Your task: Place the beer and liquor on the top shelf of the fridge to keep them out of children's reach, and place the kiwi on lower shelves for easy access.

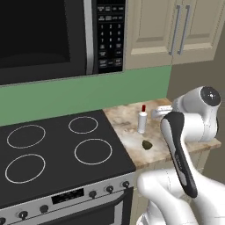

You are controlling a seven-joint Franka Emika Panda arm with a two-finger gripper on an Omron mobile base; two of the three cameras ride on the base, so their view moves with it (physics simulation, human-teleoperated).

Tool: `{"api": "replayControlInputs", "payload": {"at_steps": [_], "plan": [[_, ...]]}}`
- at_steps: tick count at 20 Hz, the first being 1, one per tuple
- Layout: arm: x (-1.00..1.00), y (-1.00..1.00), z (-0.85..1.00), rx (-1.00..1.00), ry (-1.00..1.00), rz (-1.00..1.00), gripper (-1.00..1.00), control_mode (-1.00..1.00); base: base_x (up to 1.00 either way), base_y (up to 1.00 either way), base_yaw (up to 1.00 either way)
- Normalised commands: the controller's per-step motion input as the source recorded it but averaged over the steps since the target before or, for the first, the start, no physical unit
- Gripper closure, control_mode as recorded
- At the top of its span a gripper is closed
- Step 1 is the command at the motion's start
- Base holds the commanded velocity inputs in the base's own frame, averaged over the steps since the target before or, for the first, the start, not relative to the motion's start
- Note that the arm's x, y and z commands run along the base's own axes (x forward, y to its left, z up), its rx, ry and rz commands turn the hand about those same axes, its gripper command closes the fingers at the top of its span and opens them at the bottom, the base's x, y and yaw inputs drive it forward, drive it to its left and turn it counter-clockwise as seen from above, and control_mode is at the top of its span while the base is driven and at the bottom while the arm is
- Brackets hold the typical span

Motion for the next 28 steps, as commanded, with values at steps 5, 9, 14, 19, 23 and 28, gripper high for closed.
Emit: {"api": "replayControlInputs", "payload": {"at_steps": [5, 9, 14, 19, 23, 28], "plan": [[0.36, -0.04, -0.20, 0.12, 0.06, 0.00, -1.00, -1.00, 0.00, 0.00, 0.00], [0.35, 0.00, -0.22, 0.06, 0.08, 0.00, -1.00, -1.00, 0.00, 0.00, 0.00], [0.34, 0.00, -0.26, 0.03, 0.05, 0.00, -1.00, -1.00, 0.00, 0.00, 0.00], [0.29, 0.00, -0.22, 0.00, 0.00, 0.00, -1.00, -1.00, 0.00, 0.00, 0.00], [0.22, -0.03, -0.25, 0.00, -0.04, 0.00, -1.00, -1.00, 0.00, 0.00, 0.00], [0.22, -0.08, -0.29, 0.00, -0.06, 0.00, -1.00, -1.00, 0.00, 0.00, 0.00]]}}
